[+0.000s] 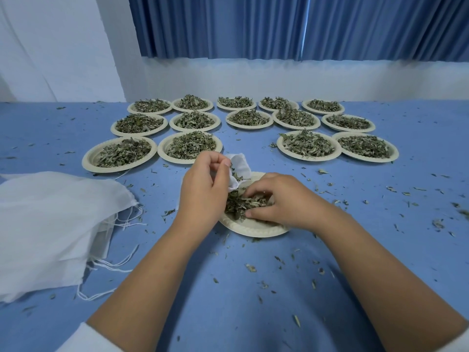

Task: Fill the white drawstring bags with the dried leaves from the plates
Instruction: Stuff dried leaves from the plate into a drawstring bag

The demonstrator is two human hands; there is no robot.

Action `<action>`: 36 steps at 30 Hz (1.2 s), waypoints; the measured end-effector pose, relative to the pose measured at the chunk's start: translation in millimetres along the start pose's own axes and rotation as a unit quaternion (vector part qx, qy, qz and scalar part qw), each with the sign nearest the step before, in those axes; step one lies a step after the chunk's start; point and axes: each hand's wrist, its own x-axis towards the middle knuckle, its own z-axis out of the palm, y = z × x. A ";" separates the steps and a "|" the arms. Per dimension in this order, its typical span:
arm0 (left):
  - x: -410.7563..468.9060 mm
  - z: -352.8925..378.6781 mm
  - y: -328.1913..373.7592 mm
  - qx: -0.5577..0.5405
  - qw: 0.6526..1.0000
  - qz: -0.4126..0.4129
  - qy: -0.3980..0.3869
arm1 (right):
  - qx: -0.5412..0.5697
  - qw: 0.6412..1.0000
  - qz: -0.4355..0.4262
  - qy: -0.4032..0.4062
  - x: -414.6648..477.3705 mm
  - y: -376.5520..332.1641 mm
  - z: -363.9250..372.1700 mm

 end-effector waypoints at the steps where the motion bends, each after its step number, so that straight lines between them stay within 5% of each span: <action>1: 0.2 0.1 0.0 0.000 1.000 -0.001 -0.001 | -0.008 1.000 0.004 0.001 0.5 -0.1 0.9; 8: -0.1 0.1 0.5 -0.006 1.000 -0.009 -0.002 | 0.014 0.999 0.033 0.020 2.3 4.0 2.5; 12: 0.2 -1.3 0.1 -0.010 1.000 -0.013 0.000 | 0.123 0.989 0.040 0.076 3.2 8.4 -6.6; 18: 1.0 -1.9 -0.5 -0.024 1.000 -0.017 0.001 | 0.364 0.919 0.019 0.154 0.3 10.9 -23.0; 23: -2.0 -0.2 0.9 -0.022 0.999 -0.016 -0.025 | 0.468 0.873 0.016 0.139 0.4 5.1 -19.3; 30: -7.6 4.3 6.2 -0.020 0.998 -0.008 -0.059 | 0.415 0.900 0.028 0.132 0.5 -0.9 -12.7; 36: -11.1 6.7 8.4 -0.020 0.996 0.000 -0.086 | 0.202 0.968 0.043 0.144 -0.1 -6.3 -2.1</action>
